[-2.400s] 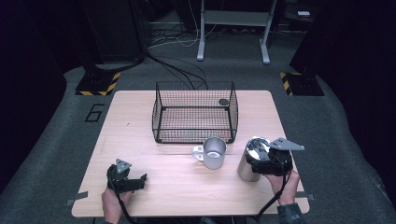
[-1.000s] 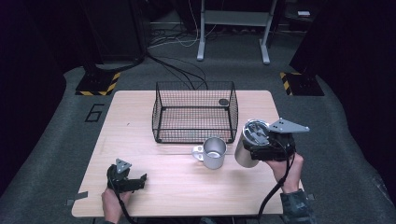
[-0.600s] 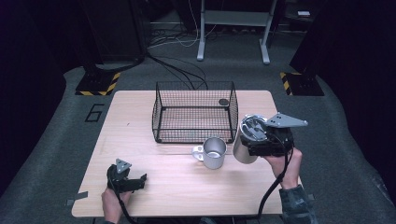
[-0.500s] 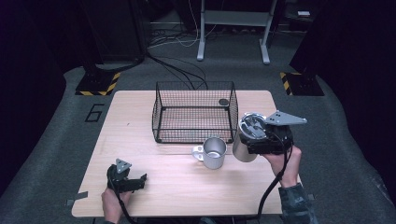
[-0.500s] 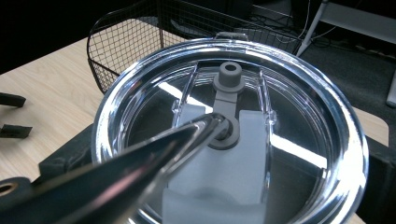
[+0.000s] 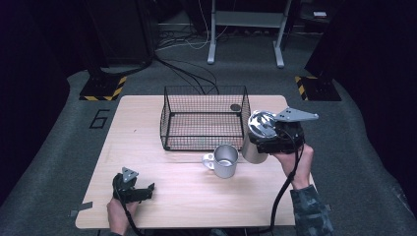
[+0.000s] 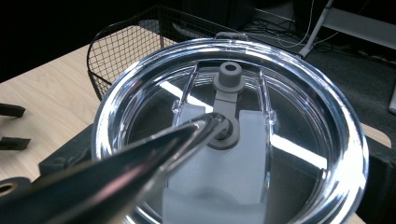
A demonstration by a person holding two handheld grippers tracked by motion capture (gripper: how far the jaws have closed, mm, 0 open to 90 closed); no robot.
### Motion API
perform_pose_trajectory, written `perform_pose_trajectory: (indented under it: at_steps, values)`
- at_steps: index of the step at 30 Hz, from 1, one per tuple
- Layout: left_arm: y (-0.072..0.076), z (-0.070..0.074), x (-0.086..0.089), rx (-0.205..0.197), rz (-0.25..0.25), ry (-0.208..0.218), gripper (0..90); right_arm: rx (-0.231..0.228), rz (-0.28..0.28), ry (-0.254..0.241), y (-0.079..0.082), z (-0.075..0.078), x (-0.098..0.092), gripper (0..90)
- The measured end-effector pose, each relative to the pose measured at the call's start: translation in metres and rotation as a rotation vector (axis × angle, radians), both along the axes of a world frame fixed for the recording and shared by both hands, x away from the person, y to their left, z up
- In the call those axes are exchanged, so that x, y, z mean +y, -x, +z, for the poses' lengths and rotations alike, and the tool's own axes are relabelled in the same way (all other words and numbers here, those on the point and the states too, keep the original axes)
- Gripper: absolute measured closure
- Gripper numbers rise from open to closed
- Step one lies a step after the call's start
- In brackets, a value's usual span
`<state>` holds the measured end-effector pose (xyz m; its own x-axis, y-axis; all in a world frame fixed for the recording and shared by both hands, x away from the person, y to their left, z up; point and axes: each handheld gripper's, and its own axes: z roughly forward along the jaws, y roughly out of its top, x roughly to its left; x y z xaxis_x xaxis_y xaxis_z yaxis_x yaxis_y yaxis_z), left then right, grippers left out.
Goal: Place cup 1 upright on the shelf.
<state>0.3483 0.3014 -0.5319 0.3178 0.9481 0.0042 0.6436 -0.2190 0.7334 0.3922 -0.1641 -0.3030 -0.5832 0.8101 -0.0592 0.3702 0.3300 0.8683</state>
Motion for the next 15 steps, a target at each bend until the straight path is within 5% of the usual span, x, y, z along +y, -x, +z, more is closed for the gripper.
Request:
perform_pose_trajectory:
  at_steps: [15]
  values:
    - [0.000,0.000,0.000,0.000,0.000,0.000,5.2,0.000,0.015,0.003,-0.023,0.015,0.014,3.5]
